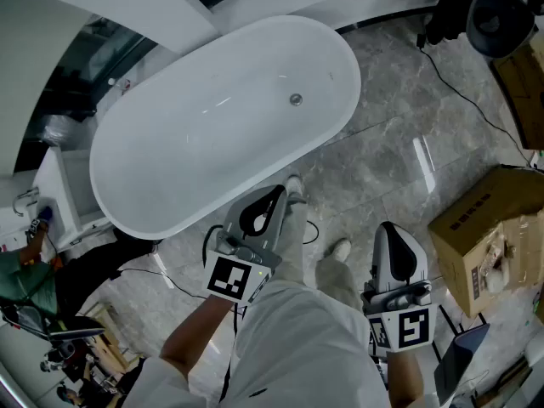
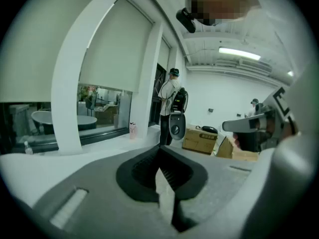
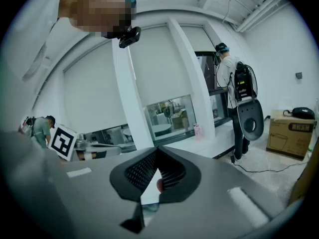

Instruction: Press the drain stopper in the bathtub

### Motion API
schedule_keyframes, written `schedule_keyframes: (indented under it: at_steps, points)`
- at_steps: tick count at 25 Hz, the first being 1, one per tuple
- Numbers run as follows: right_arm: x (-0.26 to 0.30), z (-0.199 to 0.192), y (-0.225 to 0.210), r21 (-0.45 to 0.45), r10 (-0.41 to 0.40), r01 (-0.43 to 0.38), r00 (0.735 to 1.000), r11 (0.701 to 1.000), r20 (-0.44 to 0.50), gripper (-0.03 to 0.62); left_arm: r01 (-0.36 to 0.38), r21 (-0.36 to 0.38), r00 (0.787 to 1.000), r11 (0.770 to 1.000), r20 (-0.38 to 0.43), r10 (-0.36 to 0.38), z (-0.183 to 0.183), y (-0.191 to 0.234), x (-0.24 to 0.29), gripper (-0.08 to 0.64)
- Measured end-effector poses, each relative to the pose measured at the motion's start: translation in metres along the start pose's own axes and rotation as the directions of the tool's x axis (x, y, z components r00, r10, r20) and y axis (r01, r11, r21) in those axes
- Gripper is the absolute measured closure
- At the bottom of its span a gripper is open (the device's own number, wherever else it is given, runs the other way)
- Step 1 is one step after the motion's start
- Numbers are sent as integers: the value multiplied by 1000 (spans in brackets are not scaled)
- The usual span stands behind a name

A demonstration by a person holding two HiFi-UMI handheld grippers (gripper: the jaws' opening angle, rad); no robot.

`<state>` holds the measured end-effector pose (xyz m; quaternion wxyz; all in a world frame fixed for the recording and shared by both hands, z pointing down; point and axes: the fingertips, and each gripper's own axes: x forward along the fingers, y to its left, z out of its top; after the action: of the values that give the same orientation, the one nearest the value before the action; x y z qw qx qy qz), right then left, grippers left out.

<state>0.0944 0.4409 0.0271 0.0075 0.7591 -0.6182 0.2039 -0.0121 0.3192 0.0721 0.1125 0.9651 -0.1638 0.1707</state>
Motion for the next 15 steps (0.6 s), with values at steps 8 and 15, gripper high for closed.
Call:
schedule_keyframes:
  at_steps: [8, 15]
  points:
    - [-124, -4, 107, -27, 123, -123, 992, 992, 13, 588, -14, -132, 999, 991, 32, 18, -1, -148, -157, 555]
    - [-154, -20, 198, -18, 103, -103, 995, 995, 15, 588, 81, -109, 990, 991, 122, -68, 16, -149, -232, 555]
